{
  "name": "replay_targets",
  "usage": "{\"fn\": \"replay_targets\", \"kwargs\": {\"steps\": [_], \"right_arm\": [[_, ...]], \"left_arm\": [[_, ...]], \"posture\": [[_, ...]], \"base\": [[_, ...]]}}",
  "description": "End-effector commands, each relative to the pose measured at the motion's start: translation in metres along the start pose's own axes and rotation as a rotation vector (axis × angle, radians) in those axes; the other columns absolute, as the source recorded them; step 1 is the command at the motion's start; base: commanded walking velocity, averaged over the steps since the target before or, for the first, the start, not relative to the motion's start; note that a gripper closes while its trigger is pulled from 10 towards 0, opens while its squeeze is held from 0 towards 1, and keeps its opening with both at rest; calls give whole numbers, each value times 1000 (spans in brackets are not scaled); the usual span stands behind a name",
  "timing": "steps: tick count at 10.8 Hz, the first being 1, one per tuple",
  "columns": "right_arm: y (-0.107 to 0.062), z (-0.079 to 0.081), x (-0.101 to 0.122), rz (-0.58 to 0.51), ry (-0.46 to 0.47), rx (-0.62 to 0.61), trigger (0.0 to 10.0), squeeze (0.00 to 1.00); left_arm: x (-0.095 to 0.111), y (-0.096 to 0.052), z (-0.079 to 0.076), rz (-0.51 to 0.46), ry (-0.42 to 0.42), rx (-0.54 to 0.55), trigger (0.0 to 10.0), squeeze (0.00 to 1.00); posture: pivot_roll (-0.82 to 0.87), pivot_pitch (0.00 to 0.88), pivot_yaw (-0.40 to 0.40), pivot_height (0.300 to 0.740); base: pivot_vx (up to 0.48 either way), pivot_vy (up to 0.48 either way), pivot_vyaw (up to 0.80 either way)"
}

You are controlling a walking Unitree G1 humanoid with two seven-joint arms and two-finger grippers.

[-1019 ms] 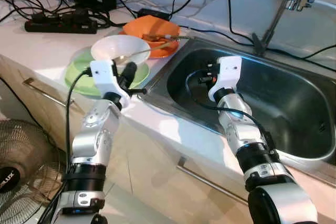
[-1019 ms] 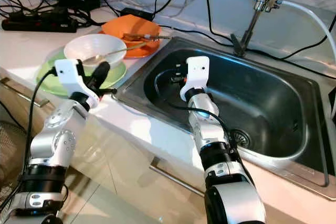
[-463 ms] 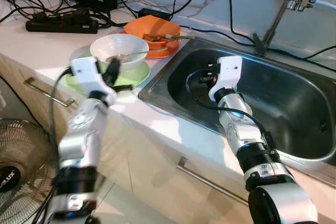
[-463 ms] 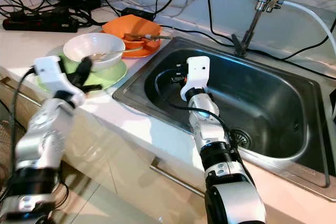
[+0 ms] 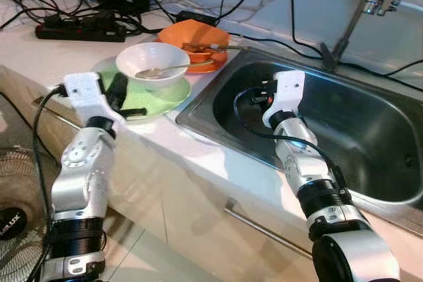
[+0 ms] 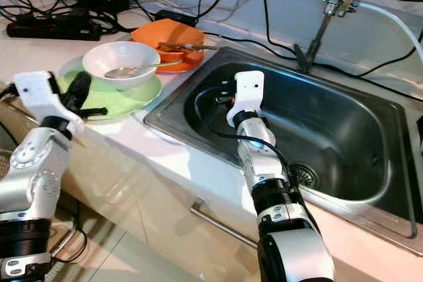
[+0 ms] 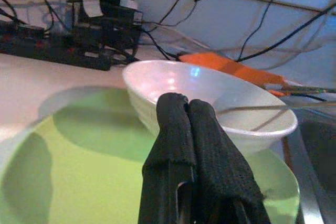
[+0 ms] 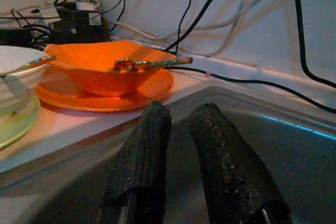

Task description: Kitchen organization

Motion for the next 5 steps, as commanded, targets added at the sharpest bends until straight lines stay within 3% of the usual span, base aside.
{"fn": "replay_targets", "kwargs": {"steps": [1,5], "right_arm": [[2,-4,4,-9,9,-11,10000,0],[2,-4,4,-9,9,-11,10000,0]], "left_arm": [[1,1,-6,3,13,-25,10000,0],[1,1,-6,3,13,-25,10000,0]], "posture": [[254,18,-87,740],[254,18,-87,740]], "base": [[0,0,0],[0,0,0]]}}
Point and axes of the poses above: a point about 5 cm out from each wrist's last joint towards the gripper, its own y axis pointing out of the wrist towards the gripper, its own x axis along the axis of the wrist's last joint, z = x × y, the point moved 3 cm from there along y, pointing out of the wrist towards the gripper, and after that the axes turned 8 degrees about -y, right-handed, at the moved point
